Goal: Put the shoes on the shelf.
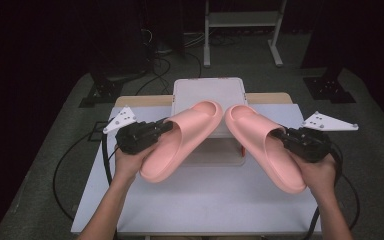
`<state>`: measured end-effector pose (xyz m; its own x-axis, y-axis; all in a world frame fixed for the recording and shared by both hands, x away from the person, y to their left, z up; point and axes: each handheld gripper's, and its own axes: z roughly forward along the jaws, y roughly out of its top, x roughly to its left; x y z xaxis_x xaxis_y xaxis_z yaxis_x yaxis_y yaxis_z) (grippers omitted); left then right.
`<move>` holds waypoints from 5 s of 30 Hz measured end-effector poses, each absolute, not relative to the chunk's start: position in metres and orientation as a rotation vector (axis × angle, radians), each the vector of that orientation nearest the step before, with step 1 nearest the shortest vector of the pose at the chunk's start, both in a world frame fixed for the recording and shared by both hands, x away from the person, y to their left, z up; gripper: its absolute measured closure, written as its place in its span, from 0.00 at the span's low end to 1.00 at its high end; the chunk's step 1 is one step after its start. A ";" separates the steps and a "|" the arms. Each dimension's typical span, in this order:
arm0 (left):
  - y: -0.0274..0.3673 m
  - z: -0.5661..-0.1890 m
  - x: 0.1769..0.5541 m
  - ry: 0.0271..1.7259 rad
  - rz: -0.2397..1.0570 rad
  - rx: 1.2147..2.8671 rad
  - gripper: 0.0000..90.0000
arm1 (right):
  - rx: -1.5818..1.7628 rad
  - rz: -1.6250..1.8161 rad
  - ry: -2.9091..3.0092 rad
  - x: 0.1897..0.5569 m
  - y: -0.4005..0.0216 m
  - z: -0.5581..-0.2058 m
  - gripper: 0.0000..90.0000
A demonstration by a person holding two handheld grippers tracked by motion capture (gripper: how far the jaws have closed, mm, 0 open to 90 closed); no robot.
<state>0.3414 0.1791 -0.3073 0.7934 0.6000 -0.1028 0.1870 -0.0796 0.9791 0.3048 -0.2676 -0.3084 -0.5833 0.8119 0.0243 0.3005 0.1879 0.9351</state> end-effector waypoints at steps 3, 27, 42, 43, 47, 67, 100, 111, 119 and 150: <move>0.177 -0.307 0.347 0.637 0.376 1.653 0.89 | 1.047 1.395 1.980 0.308 -0.268 -0.308 0.90; 0.172 -0.295 0.391 0.713 0.393 1.661 0.89 | 1.078 1.363 1.972 0.353 -0.264 -0.289 0.90; 0.168 -0.288 0.420 0.776 0.429 1.684 0.89 | 1.116 1.322 1.969 0.384 -0.252 -0.284 0.90; 0.168 -0.288 0.421 0.784 0.429 1.682 0.89 | 1.113 1.321 1.970 0.386 -0.251 -0.284 0.90; 0.167 -0.288 0.429 0.803 0.451 1.699 0.89 | 1.129 1.298 1.984 0.395 -0.247 -0.285 0.90; 0.150 -0.290 0.454 0.895 0.449 1.712 0.87 | 1.248 1.249 1.971 0.427 -0.242 -0.287 0.87; 0.146 -0.291 0.461 0.951 0.438 1.691 0.82 | 1.439 1.329 1.872 0.458 -0.216 -0.291 0.81; 0.140 -0.293 0.462 0.953 0.442 1.696 0.80 | 1.438 1.321 1.875 0.457 -0.210 -0.292 0.78; 0.138 -0.296 0.464 0.964 0.442 1.708 0.79 | 1.453 1.322 1.872 0.458 -0.204 -0.293 0.74; 0.133 -0.300 0.472 0.979 0.433 1.739 0.78 | 1.472 1.306 1.860 0.460 -0.186 -0.298 0.66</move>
